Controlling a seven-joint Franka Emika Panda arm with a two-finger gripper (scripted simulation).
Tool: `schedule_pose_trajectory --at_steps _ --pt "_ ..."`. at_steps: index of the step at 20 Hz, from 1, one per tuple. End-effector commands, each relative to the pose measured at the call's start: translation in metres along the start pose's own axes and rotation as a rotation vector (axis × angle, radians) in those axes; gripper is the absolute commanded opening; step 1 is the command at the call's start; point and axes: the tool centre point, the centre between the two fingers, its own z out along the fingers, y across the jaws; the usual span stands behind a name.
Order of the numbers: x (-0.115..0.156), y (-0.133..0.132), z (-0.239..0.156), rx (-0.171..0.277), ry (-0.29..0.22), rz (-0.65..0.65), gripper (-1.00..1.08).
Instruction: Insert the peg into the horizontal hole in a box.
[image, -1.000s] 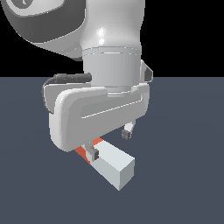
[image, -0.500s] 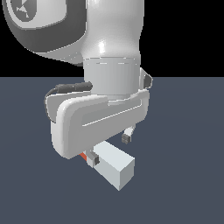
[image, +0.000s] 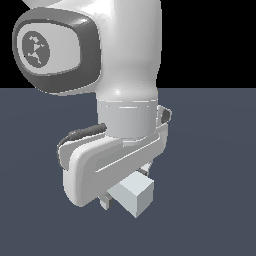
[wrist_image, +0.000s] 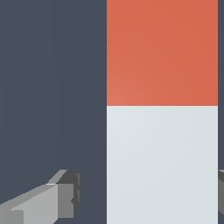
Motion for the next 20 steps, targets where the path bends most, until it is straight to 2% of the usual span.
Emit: schedule_pose_trajectory --at_steps 1,13,20 --pt "-0.001 0.001 0.001 -0.001 -0.002 0.0 -1.0" --pt "0.0 0.001 0.0 -0.001 -0.001 0.002 -1.0" --pt "0.011 0.013 -0.005 -0.001 -0.001 0.032 -1.0"
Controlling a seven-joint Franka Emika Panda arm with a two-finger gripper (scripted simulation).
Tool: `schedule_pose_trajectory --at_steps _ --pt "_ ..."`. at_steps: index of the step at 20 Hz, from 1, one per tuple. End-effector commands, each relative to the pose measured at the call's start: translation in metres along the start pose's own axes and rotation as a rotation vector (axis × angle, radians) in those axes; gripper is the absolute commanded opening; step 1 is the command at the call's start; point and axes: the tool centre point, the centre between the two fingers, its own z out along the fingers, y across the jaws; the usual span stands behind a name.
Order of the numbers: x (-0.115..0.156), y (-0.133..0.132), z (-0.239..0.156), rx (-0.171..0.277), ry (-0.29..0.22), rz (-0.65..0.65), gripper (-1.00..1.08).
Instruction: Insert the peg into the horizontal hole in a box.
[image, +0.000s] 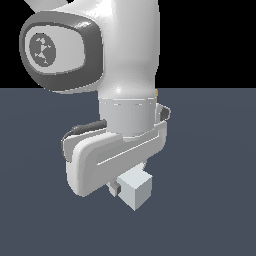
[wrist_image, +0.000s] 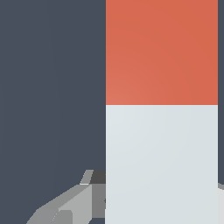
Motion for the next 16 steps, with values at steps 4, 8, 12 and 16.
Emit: schedule_pose_trajectory --at_steps 4,8,12,16 --pt "0.014 0.018 -0.009 -0.003 -0.003 0.042 -1.0" --pt "0.029 0.036 -0.017 -0.003 -0.003 0.089 -1.0" --pt "0.047 0.061 -0.028 -0.003 -0.003 0.147 -1.0" --pt "0.064 0.088 -0.038 -0.003 -0.002 0.208 -1.0"
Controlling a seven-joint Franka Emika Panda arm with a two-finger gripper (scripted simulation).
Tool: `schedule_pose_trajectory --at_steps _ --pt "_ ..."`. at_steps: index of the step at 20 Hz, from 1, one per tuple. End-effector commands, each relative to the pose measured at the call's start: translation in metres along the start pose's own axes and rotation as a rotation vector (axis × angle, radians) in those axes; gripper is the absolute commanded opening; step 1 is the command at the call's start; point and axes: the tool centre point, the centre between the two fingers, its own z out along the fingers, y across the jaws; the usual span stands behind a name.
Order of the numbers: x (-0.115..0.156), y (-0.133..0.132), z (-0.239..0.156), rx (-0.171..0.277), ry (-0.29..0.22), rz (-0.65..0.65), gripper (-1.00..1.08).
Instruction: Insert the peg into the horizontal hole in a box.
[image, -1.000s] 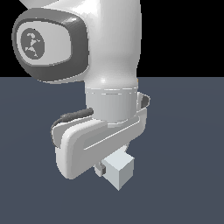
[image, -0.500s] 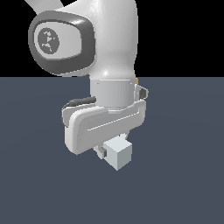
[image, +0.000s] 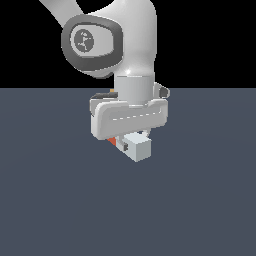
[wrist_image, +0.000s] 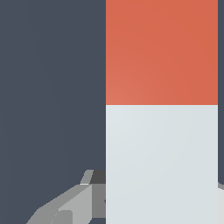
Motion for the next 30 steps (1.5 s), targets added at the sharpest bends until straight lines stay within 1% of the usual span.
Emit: schedule_pose_trajectory --at_steps 1,9,16,22,30 --pt "0.013 0.016 -0.009 -0.003 -0.002 0.04 -1.0" --pt "0.048 0.066 -0.03 -0.003 -0.002 0.159 -1.0" --pt "0.064 0.099 -0.042 -0.003 -0.002 0.23 -1.0" --pt "0.07 0.113 -0.047 -0.003 -0.002 0.259 -1.0" --pt "0.069 0.115 -0.047 -0.003 -0.003 0.262 -1.0"
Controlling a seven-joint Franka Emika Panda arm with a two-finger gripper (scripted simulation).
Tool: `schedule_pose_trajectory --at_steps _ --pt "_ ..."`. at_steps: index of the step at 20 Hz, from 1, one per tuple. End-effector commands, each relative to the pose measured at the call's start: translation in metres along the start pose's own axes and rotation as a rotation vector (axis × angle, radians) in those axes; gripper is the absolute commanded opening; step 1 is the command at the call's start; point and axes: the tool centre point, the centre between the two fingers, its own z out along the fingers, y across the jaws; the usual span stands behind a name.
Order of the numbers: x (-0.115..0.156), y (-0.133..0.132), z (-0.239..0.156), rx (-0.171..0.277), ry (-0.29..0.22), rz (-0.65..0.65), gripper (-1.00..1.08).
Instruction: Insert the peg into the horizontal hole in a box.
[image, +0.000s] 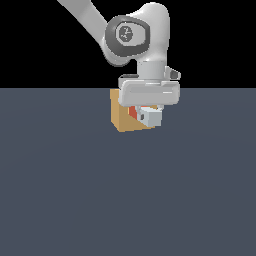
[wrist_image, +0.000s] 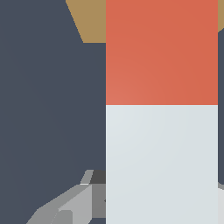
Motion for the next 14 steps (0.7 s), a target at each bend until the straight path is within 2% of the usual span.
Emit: schedule_pose_trajectory --at_steps 1,9,14 --pt "0.0 0.001 -0.002 -0.004 -0.001 0.0 -1.0" --pt "0.001 0.001 -0.002 -0.003 0.001 -0.001 -1.0" --pt "0.016 0.0 -0.003 -0.004 0.001 -0.001 -1.0"
